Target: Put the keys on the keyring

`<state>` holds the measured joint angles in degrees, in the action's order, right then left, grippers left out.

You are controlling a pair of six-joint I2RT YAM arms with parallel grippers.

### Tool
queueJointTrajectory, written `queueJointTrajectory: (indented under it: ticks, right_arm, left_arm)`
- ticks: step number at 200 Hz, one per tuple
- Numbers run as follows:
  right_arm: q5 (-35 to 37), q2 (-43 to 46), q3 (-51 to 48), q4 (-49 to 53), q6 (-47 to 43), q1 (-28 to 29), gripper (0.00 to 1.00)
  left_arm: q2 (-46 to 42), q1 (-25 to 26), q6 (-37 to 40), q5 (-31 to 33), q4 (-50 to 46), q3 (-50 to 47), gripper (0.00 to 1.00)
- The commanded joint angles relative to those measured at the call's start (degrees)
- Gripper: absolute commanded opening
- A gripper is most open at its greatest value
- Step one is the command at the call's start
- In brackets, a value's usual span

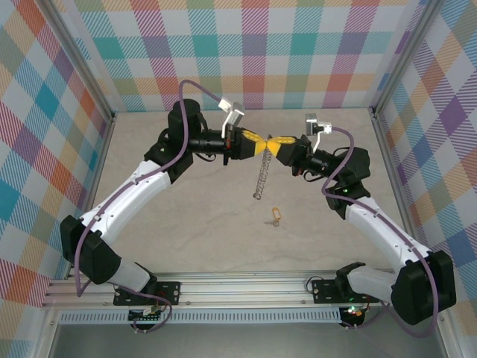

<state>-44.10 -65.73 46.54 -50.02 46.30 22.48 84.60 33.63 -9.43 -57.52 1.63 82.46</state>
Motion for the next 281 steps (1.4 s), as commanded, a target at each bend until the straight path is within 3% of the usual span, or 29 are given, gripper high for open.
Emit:
queueJointTrajectory:
  ticks: [1,41,58,70,120,146,175,228,281]
  right_arm:
    - [-0.1,-0.2,2.1,-3.5,0.9,0.3,0.0]
    - [-0.2,0.2,2.7,-0.1,-0.2,0.3,0.0]
    - [1.8,1.9,3.0,7.6,-2.9,0.1,0.37]
    - [3.1,3.8,3.4,15.5,-5.8,-0.3,0.53]
    - [14.5,13.1,1.7,45.1,-11.4,-3.5,0.75]
    - [20.7,14.2,0.2,60.3,-14.4,-4.1,0.76]
    - [23.3,12.3,-3.9,67.2,-14.8,-4.2,0.72]
    - [26.7,3.4,-11.2,68.5,-8.9,-3.8,0.57]
    - [33.2,-5.8,-11.8,67.4,-4.9,1.9,0.55]
  left_arm:
    - [0.0,1.0,0.9,-1.7,0.4,1.9,0.01]
    - [0.0,1.1,1.4,-0.5,-0.1,1.9,0.0]
    - [-0.8,1.1,3.8,3.5,-3.5,1.7,0.0]
    - [-1.4,1.0,6.9,6.6,-6.9,1.3,0.0]
    - [-5.6,0.9,10.6,17.4,-8.9,-5.4,0.0]
    - [-8.8,0.9,12.2,22.1,-9.2,-9.2,0.0]
    - [-12.3,0.9,13.8,25.7,-10.2,-12.0,0.0]
    - [-16.5,0.9,13.8,27.1,-10.6,-15.7,0.0]
    - [-18.3,0.9,13.6,26.8,-10.1,-17.8,0.0]
